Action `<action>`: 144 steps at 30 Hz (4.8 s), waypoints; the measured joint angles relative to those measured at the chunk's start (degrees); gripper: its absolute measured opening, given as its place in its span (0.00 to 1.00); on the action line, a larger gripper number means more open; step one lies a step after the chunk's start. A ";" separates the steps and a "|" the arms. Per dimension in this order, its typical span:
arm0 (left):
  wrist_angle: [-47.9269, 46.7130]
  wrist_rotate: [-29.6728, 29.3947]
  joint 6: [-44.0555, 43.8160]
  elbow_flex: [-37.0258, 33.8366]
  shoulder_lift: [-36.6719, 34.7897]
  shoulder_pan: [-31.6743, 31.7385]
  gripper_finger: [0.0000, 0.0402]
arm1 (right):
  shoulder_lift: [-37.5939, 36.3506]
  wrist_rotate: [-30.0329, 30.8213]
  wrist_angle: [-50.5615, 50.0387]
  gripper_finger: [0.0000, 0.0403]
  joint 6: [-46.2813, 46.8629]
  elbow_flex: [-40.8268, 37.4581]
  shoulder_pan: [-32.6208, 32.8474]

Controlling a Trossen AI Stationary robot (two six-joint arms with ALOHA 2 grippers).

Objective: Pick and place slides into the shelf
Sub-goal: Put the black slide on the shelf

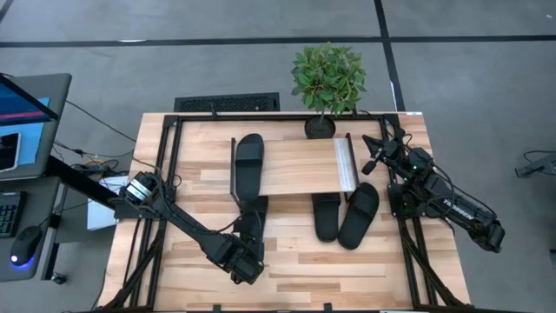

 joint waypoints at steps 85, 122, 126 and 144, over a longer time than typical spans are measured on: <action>-15.03 -21.37 -14.47 21.68 -0.24 -16.10 0.00 | 0.01 -0.01 0.02 0.00 0.00 -0.01 0.01; -21.95 -30.77 1.65 38.15 -0.15 -17.78 0.00 | -0.01 -0.01 0.02 0.00 0.00 -0.02 -0.01; -23.80 -31.18 2.57 39.35 -0.15 -17.19 0.00 | 0.00 -0.01 0.01 0.00 0.00 0.00 0.01; -25.45 -31.22 18.73 45.70 -0.15 -10.49 0.00 | -0.01 -0.01 0.02 0.00 0.00 0.00 0.01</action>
